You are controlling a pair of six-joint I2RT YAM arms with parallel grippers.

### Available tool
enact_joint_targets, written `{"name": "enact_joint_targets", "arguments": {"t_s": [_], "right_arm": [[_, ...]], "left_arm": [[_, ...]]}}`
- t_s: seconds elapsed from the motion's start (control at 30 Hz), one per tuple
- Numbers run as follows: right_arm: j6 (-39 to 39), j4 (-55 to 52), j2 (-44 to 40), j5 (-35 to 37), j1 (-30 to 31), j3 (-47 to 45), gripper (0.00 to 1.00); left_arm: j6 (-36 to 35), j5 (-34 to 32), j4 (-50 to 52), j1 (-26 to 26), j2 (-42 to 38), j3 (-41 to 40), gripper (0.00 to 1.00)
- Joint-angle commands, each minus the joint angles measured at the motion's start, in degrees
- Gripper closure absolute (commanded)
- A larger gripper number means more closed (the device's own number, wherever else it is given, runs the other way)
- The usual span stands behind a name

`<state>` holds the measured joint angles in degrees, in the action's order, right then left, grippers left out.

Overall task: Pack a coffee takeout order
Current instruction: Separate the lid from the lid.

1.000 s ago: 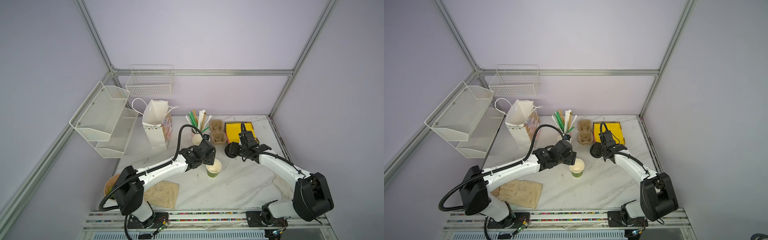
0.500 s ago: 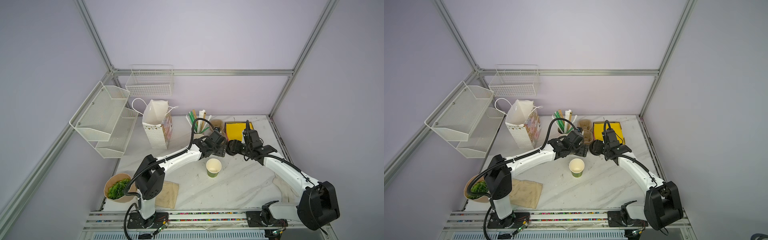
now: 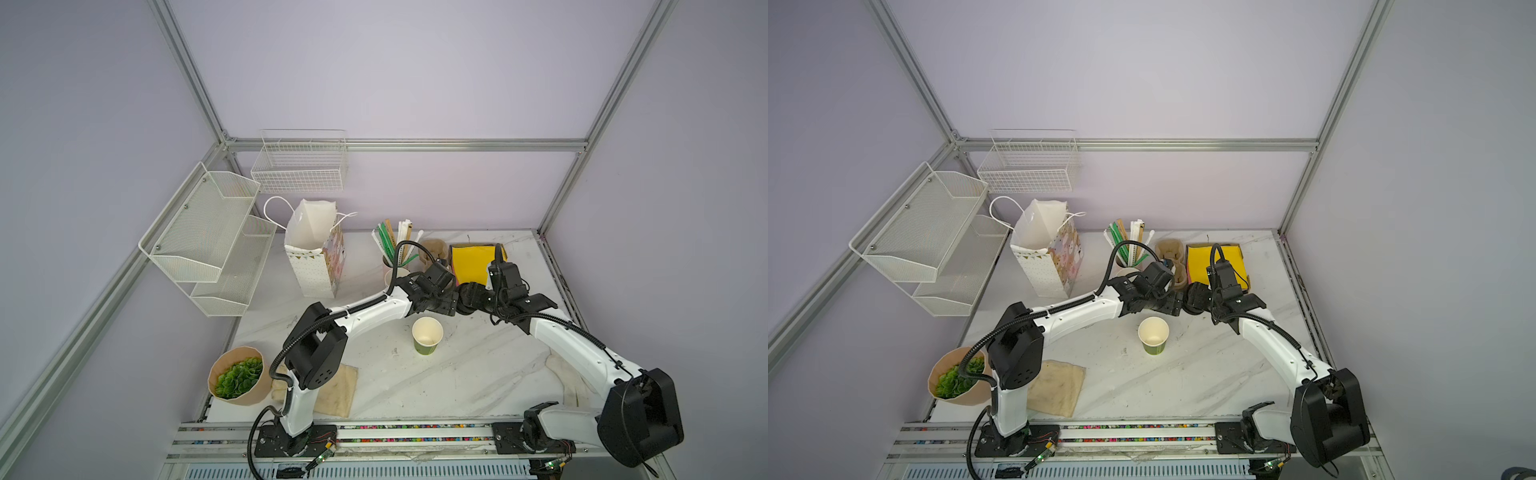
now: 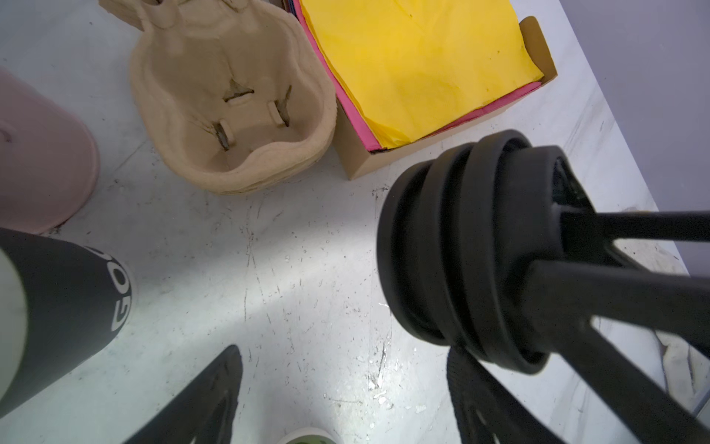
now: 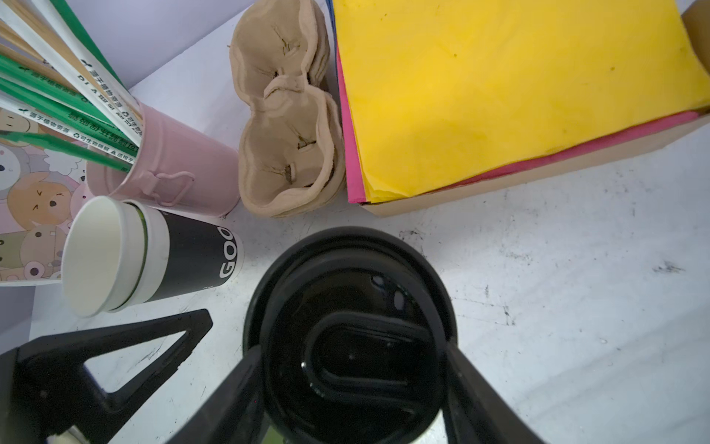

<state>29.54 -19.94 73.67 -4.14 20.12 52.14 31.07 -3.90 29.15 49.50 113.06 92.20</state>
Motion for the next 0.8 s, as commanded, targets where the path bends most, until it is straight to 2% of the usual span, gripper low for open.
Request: {"name": "enact_joint_targets", "arguments": {"t_s": [0.0, 0.17, 0.4, 0.63, 0.77], "right_arm": [[0.78, -0.01, -1.63, -0.38, -0.50, -0.99, 0.32], [0.84, -0.31, -1.93, 0.26, -0.71, -1.37, 0.32], [0.86, -0.52, -2.18, 0.53, -1.05, -0.69, 0.32], [-2.16, -2.45, -3.12, 2.42, -1.03, 0.97, 0.32], [-2.59, -2.31, -4.29, 0.81, -0.22, 1.22, 0.34]], "left_arm": [[1.52, 2.58, -2.92, -0.45, 0.90, 6.32, 0.17], [1.34, 2.29, -2.52, -0.55, 2.26, 8.03, 0.17], [0.30, 0.10, -1.98, -3.21, -1.09, 7.52, 0.17], [0.75, -2.35, -2.24, -7.75, -10.97, 3.76, 0.17], [-0.94, -5.36, -1.19, -8.80, -17.39, 1.39, 0.16]]}}
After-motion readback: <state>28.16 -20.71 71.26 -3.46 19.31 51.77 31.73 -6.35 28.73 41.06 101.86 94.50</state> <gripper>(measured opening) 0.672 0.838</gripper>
